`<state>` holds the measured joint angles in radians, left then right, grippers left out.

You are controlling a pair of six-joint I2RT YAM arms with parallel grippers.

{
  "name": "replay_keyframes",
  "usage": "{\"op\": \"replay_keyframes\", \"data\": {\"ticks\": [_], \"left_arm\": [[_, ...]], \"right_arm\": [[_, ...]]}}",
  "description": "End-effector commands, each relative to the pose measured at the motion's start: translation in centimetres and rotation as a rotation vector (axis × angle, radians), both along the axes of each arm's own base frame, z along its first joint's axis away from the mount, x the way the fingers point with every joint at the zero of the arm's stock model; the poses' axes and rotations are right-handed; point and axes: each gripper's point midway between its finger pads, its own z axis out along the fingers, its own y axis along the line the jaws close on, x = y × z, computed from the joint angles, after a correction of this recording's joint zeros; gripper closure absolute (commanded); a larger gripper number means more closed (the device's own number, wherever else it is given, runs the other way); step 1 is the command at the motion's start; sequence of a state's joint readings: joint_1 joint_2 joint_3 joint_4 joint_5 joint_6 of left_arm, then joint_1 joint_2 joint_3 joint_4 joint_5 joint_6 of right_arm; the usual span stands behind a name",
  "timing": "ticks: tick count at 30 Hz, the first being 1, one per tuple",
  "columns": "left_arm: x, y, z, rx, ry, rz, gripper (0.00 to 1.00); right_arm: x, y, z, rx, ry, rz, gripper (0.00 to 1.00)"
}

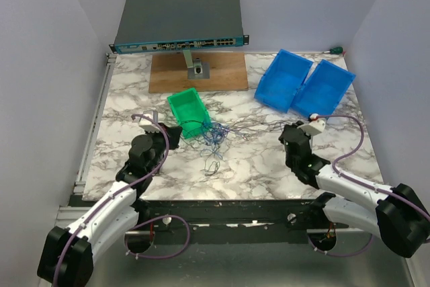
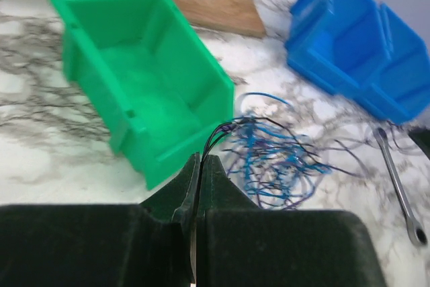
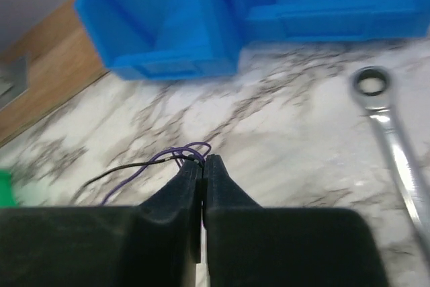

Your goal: Untangle the cables

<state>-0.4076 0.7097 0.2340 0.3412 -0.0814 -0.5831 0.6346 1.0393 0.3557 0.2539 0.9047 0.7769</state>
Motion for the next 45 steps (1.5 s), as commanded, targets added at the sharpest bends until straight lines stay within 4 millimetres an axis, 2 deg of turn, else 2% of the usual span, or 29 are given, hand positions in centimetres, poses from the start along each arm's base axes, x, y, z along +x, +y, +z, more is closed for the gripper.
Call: {"op": "replay_keyframes", "data": {"ticks": [1,2,3,4,5,6,8,10,12,14,23,27,34,36,38,40,41,42,43,45], "left_arm": [[-1.5,-6.2,3.6,0.005,-0.147,-0.373,1.0],[-2.1,-7.4,4.1,-0.003,-0.172,-0.444,1.0],[-2.8,-8.4,4.4,-0.013,-0.192,-0.516,1.0],[-3.9,-9.5,5.2,-0.033,-0.231,-0.604,1.0],[-4.6,-10.2,5.3,-0.045,-0.243,-0.657,1.0],[-5.2,-10.8,5.6,-0.053,-0.258,-0.701,1.0],[-6.0,-11.7,5.9,-0.059,-0.272,-0.76,1.0],[-6.4,-12.1,6.1,-0.066,-0.276,-0.789,1.0],[-6.5,-12.3,6.0,-0.058,-0.27,-0.797,1.0],[-6.4,-12.4,5.9,-0.055,-0.27,-0.79,1.0],[-7.9,-14.1,6.1,-0.05,-0.27,-0.899,1.0],[-8.7,-14.4,6.6,-0.051,-0.303,-0.926,1.0],[-9.5,-13.6,7.8,-0.059,-0.391,-0.899,1.0],[-9.4,-13.3,8.0,-0.058,-0.403,-0.879,1.0],[-9.0,-12.9,7.7,-0.056,-0.401,-0.833,1.0],[-7.7,-12.0,7.4,-0.053,-0.377,-0.732,1.0],[-6.4,-11.2,6.7,-0.04,-0.337,-0.642,1.0],[-5.2,-10.2,5.9,-0.018,-0.288,-0.553,1.0],[-4.0,-8.7,5.3,0.005,-0.254,-0.447,1.0],[-2.3,-5.4,4.3,0.024,-0.206,-0.231,1.0]], "right_arm": [[-0.1,7.1,1.5,-0.033,-0.09,0.479,0.83],[-0.7,8.4,2.1,-0.009,-0.149,0.566,0.51],[-1.4,9.7,2.6,0.013,-0.195,0.656,0.26],[-1.8,10.8,3.4,0.019,-0.243,0.722,0.1],[-2.2,12.0,3.5,0.004,-0.248,0.798,0.03],[-2.4,12.9,3.5,-0.003,-0.233,0.854,0.02],[-3.2,14.5,3.9,0.0,-0.266,0.956,0.02],[-5.3,16.6,4.9,0.024,-0.34,1.117,0.02],[-7.2,18.3,5.3,0.033,-0.376,1.268,0.04],[-8.2,19.4,4.8,0.046,-0.375,1.364,0.06],[-9.0,21.6,3.9,0.078,-0.335,1.484,0.09],[-8.0,22.3,2.4,0.055,-0.258,1.457,0.1],[-4.1,22.0,-2.2,-0.018,-0.028,1.273,0.14],[-2.6,21.3,-3.4,-0.042,0.042,1.183,0.21],[-0.8,19.3,-4.4,-0.08,0.1,1.023,0.34],[1.0,15.7,-5.4,-0.118,0.157,0.782,0.53],[1.9,13.4,-5.5,-0.142,0.172,0.639,0.68],[2.3,11.3,-5.8,-0.151,0.199,0.516,0.79],[2.6,9.3,-5.6,-0.156,0.205,0.402,0.86],[2.6,6.6,-5.2,-0.171,0.21,0.261,0.91]]}}
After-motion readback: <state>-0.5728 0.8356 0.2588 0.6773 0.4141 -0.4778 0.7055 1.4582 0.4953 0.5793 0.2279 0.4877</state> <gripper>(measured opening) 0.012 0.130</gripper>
